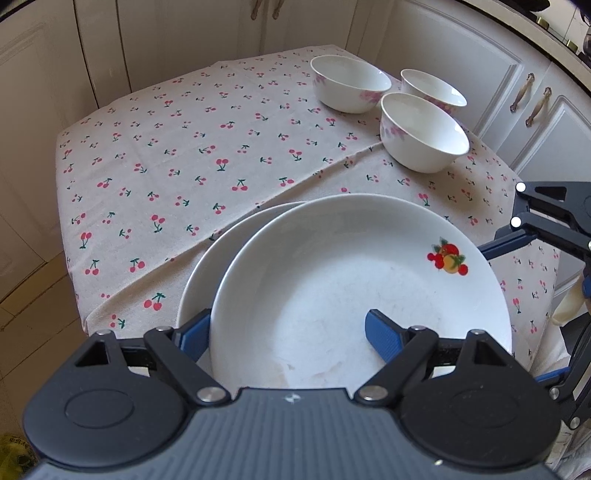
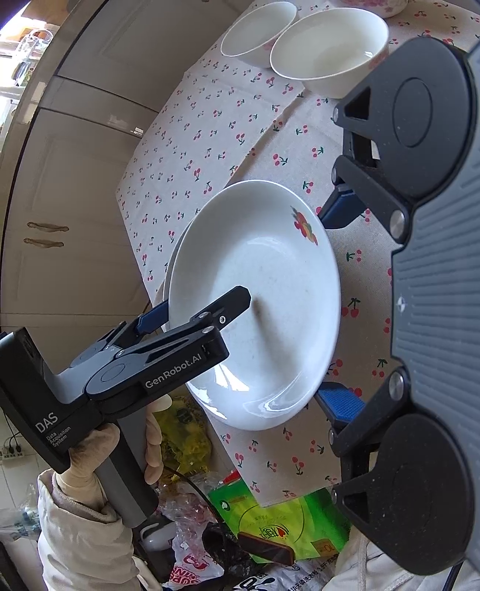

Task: Organize plates and bowls
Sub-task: 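Lower the plate onto the stack and open the left tool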

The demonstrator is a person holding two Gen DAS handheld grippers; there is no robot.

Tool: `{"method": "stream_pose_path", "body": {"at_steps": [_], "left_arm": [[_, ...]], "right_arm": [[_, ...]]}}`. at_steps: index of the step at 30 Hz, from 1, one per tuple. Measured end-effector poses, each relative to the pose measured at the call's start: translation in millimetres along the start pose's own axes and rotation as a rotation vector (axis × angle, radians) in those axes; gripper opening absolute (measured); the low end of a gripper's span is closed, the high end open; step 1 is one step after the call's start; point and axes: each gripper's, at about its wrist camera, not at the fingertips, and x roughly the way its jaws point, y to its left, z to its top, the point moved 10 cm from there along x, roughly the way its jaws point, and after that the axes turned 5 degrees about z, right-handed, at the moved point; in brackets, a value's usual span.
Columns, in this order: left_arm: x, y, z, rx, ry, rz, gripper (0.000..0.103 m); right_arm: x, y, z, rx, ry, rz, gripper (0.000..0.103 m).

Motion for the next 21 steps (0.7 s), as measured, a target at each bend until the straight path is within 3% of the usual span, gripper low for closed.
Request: {"method": "stream_pose_path", "body": {"at_steps": [21], "left_arm": [[-10.2,6.0,2.0,0.007,-0.027,0.056,0.087]], "right_arm": [[-4.8,1.4,4.5,-0.006,-0.033,-0.014,0.097]]}}
